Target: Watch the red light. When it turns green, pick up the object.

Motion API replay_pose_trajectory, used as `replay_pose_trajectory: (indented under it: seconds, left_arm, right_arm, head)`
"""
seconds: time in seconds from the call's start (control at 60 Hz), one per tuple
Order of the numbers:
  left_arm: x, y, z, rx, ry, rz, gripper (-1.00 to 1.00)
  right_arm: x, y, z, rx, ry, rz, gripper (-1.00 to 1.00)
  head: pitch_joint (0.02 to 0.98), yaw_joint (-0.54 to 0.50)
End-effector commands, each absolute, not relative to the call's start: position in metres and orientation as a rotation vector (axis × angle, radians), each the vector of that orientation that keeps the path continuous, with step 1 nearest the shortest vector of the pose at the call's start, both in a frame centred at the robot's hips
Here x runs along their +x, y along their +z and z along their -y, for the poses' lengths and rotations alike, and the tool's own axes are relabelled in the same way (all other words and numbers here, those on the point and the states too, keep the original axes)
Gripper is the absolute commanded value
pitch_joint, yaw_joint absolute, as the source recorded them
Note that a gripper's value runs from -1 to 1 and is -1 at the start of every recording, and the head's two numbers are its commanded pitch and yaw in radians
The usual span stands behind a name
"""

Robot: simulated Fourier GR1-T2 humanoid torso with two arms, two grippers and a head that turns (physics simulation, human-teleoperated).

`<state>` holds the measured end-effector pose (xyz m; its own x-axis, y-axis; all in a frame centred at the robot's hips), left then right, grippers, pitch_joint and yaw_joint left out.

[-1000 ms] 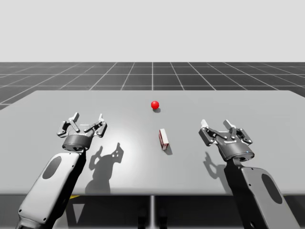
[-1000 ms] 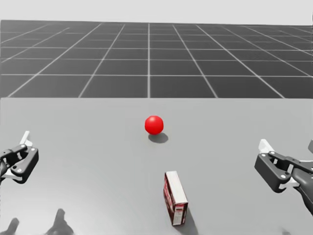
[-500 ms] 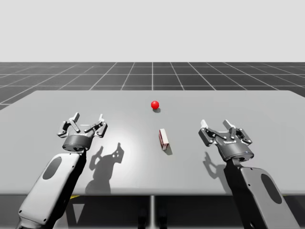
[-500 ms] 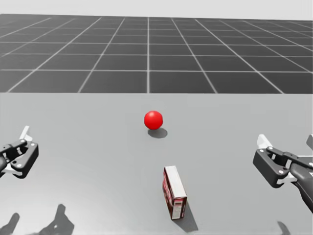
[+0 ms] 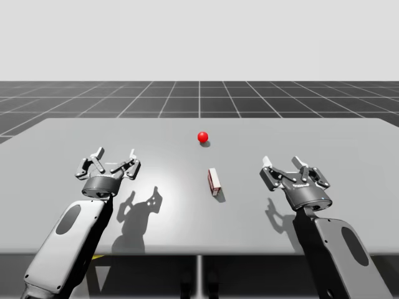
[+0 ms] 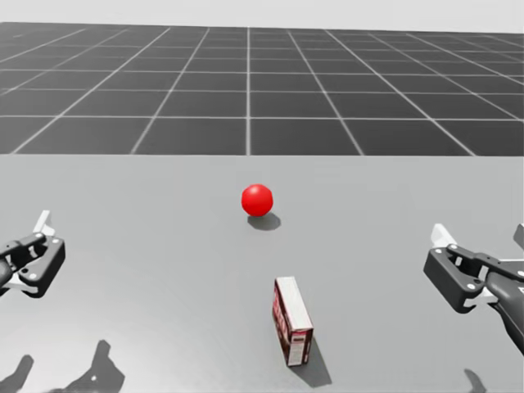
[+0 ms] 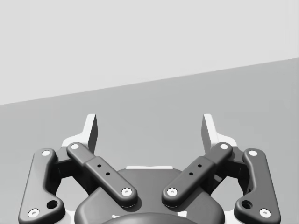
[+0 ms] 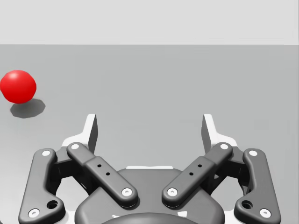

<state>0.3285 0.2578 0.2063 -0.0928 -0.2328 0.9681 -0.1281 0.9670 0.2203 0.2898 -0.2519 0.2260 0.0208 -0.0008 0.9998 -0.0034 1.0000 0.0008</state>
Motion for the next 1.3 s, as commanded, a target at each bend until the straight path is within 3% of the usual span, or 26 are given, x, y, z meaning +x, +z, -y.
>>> replay_pose_trajectory:
  seconds: [0.017, 1.3]
  left_arm:
    - [0.3288, 0.2061, -0.2577, 0.276, -0.090, 1.668, -1.00]
    - [0.3288, 0.2055, -0.2572, 0.270, -0.098, 1.657, -1.00]
  right_arm:
    - [0.2898, 0.2261, 0.2524, 0.002, 0.001, 1.550, -1.00]
    - [0.2893, 0.2259, 0.2527, -0.015, 0.018, 1.570, -1.00]
  head:
    - [0.553, -0.03]
    - [0.556, -0.02]
